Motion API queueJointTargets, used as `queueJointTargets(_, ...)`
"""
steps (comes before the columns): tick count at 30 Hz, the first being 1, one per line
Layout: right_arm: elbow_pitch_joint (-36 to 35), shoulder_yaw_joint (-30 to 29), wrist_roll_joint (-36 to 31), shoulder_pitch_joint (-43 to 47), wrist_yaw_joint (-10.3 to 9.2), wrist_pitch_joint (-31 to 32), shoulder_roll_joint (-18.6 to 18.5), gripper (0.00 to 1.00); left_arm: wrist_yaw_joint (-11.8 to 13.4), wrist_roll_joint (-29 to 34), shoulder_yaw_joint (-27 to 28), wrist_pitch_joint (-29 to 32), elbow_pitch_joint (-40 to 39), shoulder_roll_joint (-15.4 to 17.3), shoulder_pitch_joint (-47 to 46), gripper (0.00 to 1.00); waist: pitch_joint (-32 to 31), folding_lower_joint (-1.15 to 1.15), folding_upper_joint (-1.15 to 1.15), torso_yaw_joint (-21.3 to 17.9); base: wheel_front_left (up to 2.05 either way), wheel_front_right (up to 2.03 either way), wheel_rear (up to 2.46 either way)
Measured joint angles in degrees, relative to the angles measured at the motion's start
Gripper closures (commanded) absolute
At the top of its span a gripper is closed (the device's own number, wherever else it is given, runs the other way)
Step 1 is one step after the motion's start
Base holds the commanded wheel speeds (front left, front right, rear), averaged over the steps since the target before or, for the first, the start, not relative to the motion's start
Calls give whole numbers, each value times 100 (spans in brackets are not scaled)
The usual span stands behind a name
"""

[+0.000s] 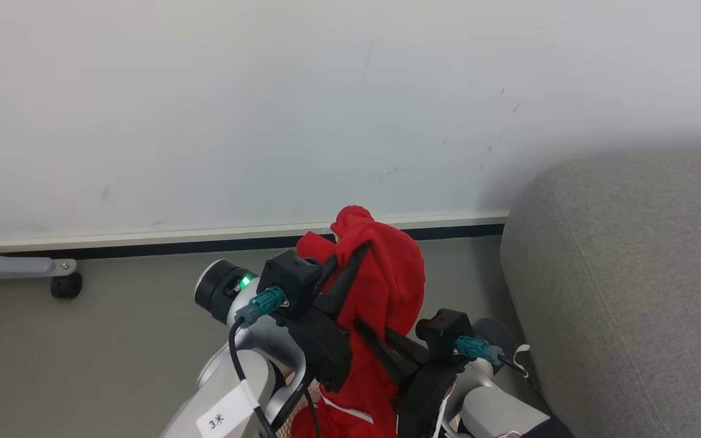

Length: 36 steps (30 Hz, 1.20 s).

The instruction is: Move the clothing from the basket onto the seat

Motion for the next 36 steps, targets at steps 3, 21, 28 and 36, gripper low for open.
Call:
queueJointTargets(3,40,27,89,-22,-11,-4,-1,100,57,-56,78,14,-32,1,102,100,10,0,0,-53,0,0,0)
queueJointTargets(21,199,-937,265,-131,-292,-55,-229,100,301,-382,616,-257,-81,302,782,0,48,0,0,-699,0,0,0)
queueJointTargets(28,-224,-1322,199,-65,-637,-56,-677,100,294,-419,627,-398,-129,409,1105,0,33,0,0,-1069,0,0,0)
queueJointTargets(36,-905,-1622,-77,307,-891,-56,-1210,100,289,-431,553,-554,-265,401,1393,0,6,0,0,-1585,0,0,0)
